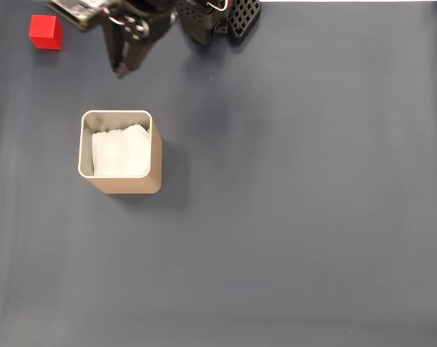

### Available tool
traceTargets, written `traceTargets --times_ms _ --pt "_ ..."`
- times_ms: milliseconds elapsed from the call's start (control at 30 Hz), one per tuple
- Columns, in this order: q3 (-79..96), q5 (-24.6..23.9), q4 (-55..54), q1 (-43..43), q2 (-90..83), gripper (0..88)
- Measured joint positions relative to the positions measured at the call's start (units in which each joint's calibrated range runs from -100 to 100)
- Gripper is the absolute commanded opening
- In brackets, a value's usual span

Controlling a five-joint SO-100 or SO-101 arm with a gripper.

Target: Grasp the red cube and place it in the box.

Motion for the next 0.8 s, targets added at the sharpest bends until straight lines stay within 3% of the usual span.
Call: traceTargets --times_ms 433,800 --pt "-4.01 0.88 -1.87 13.68 10.97 0.2" --pt "-8.74 0.93 -5.44 19.62 21.85 1.3"
